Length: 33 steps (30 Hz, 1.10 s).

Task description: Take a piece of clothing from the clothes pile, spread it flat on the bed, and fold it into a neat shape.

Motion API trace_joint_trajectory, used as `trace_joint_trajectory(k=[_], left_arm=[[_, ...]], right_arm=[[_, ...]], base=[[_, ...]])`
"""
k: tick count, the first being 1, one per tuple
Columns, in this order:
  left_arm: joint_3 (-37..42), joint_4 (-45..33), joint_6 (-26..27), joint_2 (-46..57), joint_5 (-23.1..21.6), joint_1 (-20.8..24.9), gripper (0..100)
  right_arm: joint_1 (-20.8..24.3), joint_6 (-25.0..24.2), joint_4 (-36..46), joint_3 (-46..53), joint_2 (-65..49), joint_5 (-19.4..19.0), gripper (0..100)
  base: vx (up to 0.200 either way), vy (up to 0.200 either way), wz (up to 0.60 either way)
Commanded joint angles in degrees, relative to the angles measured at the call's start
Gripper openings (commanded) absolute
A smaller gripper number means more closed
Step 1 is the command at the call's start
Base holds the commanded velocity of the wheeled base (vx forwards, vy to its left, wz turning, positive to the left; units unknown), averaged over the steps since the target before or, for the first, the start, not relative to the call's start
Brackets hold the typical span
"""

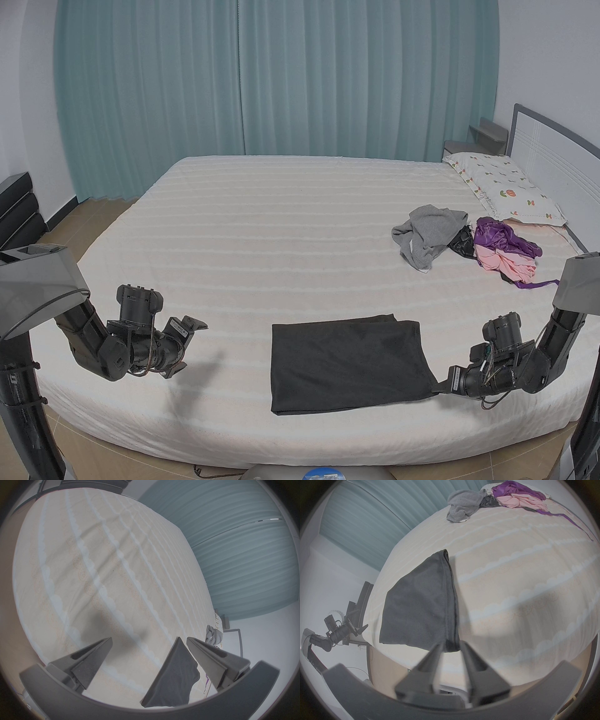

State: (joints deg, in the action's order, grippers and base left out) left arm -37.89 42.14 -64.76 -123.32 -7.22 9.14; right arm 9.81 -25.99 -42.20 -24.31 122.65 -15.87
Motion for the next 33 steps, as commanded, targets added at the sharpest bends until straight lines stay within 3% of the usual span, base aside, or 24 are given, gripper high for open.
trace_joint_trajectory(k=[1,6,13,16,18,23,24,33], left_arm=[[0.01,-0.04,-0.02,-0.08,0.01,0.0,100],[0.01,0.04,-0.02,-0.08,0.01,0.0,100],[0.01,-0.04,-0.02,0.01,0.01,0.0,100],[0.01,-0.04,-0.11,0.01,0.01,0.0,100],[0.01,-0.04,-0.11,0.01,0.01,0.0,100],[0.01,-0.04,-0.02,0.01,0.01,0.0,100],[0.01,-0.04,-0.02,0.01,0.01,0.0,100],[0.01,0.04,-0.02,-0.08,0.01,0.0,100]], right_arm=[[0.03,-0.38,-0.25,-1.0,0.13,-0.12,100],[-0.67,-1.52,-0.16,-6.54,1.01,-0.21,100],[-0.5,-6.88,0.72,-21.92,9.89,1.02,100],[-0.5,-6.88,1.33,-26.67,13.41,2.51,100],[-0.23,-7.23,2.21,-35.02,19.29,6.56,100],[-0.23,-9.61,4.24,-38.62,20.61,6.64,100],[-0.32,-9.87,4.32,-39.06,20.61,6.64,0],[-0.58,-12.59,4.24,-41.26,21.4,6.38,0]], base=[[0.0,0.0,0.0],[0.0,0.0,0.0],[0.0,0.0,0.0],[0.0,0.0,0.0],[0.0,0.0,0.0],[0.0,0.0,0.0],[0.0,0.0,0.0],[0.0,0.0,0.0]])
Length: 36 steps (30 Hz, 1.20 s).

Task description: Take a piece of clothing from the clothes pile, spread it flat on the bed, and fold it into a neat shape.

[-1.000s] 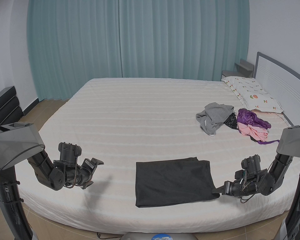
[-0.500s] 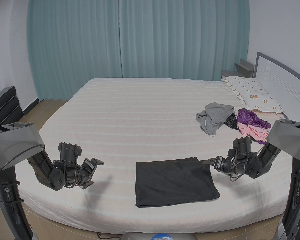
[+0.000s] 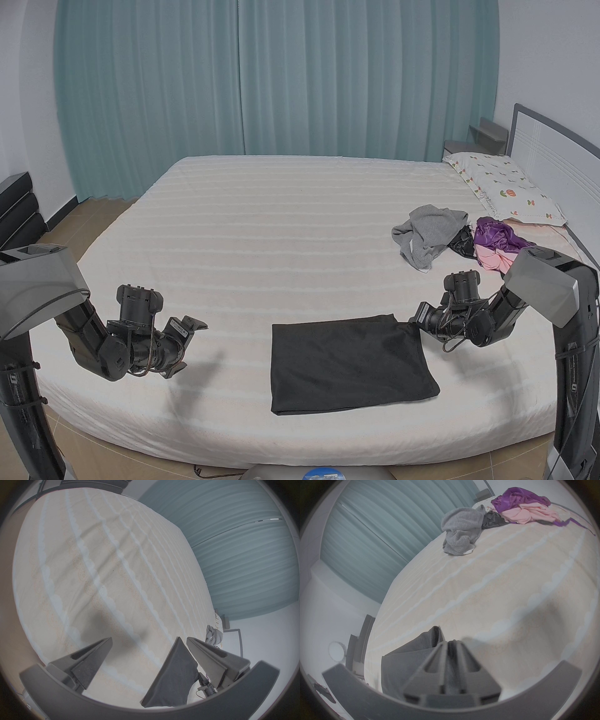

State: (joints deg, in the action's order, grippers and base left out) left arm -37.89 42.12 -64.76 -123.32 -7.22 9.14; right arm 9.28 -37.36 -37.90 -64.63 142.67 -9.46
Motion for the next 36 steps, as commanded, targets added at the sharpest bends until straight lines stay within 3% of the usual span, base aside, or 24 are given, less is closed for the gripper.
trace_joint_trajectory(k=[1,12,13,19,22,27,36], left_arm=[[0.01,-0.02,-0.02,-0.08,0.01,0.0,100],[-0.08,0.07,-0.11,0.01,0.01,0.0,100],[-0.08,0.07,-0.11,0.01,0.01,0.0,100],[-0.08,0.07,-0.11,0.01,0.01,0.0,100],[-0.08,0.07,-0.02,0.01,0.01,0.0,100],[-0.08,-0.02,-0.11,0.01,0.01,0.0,100],[0.01,-0.02,-0.46,0.36,0.01,-0.09,100]], right_arm=[[-0.14,-1.92,-0.07,-1.2,1.3,-0.03,0],[-0.49,-2.45,0.11,-1.2,0.77,0.23,0],[-0.58,-2.36,0.2,-1.11,0.68,0.23,100],[-0.93,-2.8,-0.51,0.12,-0.81,-0.03,100],[-1.02,-5.26,-0.77,2.67,-3.98,-0.21,100],[-1.81,-8.25,-3.85,12.43,-10.74,-2.41,100],[-1.81,-18.71,-15.1,28.34,-16.9,-2.14,100]], base=[[0.0,0.0,0.0],[0.0,0.0,0.0],[0.0,0.0,0.0],[0.0,0.0,0.0],[0.0,0.0,0.0],[0.0,0.0,0.0],[0.0,0.0,0.0]])
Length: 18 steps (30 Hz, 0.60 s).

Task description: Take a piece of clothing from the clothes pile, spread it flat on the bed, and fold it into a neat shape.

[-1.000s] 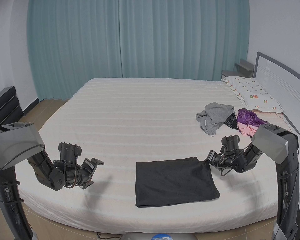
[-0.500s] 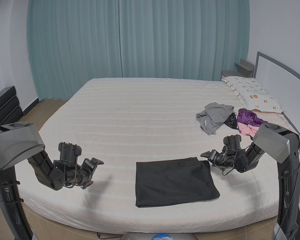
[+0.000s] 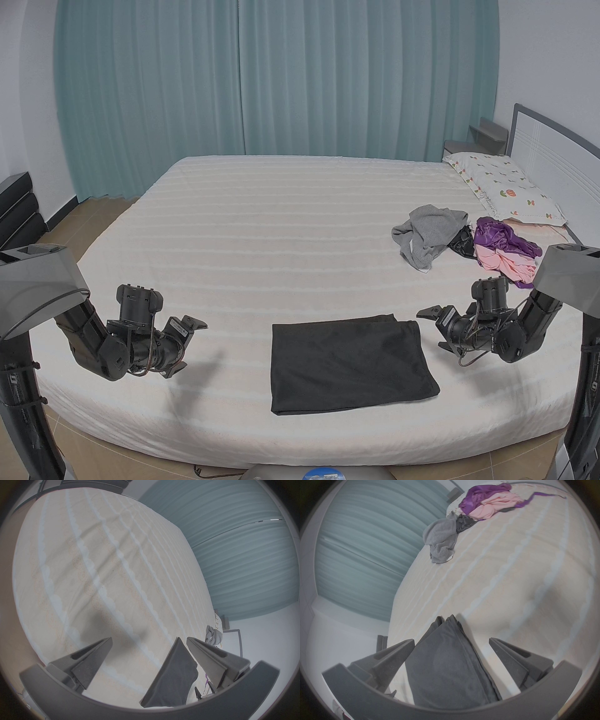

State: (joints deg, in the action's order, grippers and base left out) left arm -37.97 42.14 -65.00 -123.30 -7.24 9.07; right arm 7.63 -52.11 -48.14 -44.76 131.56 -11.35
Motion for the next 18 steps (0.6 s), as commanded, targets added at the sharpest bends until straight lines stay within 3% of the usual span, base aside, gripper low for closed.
trace_joint_trajectory(k=[1,3,4,18], left_arm=[[0.18,-0.13,-0.57,0.6,-0.05,0.07,100],[0.27,-0.22,-0.57,0.6,-0.14,0.07,100],[1.85,0.04,-0.48,0.86,-0.23,0.07,100],[2.47,0.04,-0.13,1.13,-0.49,1.48,100]], right_arm=[[-0.25,-5.54,-7.85,10.75,-5.44,-0.52,100],[-0.34,-6.16,-8.64,11.19,-5.26,-0.6,100],[-0.42,-9.41,-10.75,12.16,-4.38,-0.52,100],[-0.42,-10.46,-11.62,12.6,-3.15,-0.87,100]], base=[[0.0,0.0,0.0],[0.0,-0.2,0.0],[0.0,-0.2,0.0],[0.0,-0.2,0.0]])
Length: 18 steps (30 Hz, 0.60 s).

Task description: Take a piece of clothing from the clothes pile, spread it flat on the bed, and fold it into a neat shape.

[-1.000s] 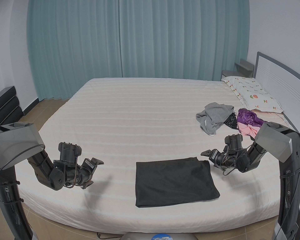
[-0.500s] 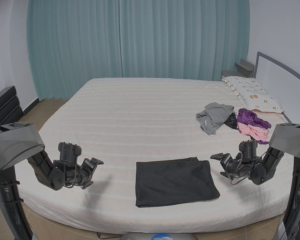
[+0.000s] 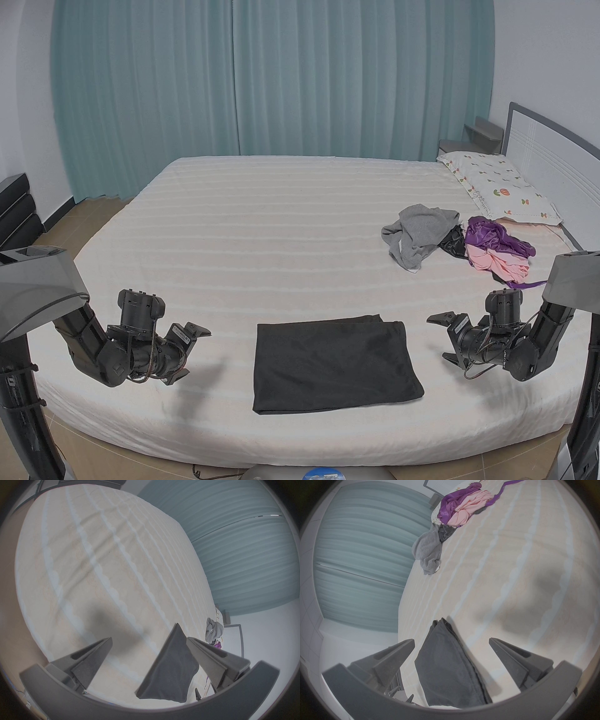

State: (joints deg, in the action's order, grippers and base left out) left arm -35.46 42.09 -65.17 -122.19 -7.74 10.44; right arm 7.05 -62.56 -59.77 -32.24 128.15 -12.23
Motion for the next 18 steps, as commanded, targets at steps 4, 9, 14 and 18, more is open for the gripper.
trace_joint_trajectory(k=[4,9,14,18], left_arm=[[-0.05,0.09,0.57,-0.25,0.27,0.38,100],[-0.13,0.09,2.94,-0.86,0.36,3.8,100],[-0.05,4.05,6.99,-3.5,0.53,6.44,100],[2.68,10.11,10.77,-5.61,0.62,8.2,100]], right_arm=[[0.42,-0.02,-0.87,0.25,0.61,0.1,100],[0.69,0.25,-2.81,1.22,0.96,0.19,100],[0.69,0.16,-5.0,1.75,1.75,0.27,100],[0.95,0.51,-8.17,2.98,2.72,0.45,100]], base=[[0.0,-0.05,0.0],[0.0,0.0,0.0],[0.0,0.0,0.0],[0.0,0.0,0.0]])
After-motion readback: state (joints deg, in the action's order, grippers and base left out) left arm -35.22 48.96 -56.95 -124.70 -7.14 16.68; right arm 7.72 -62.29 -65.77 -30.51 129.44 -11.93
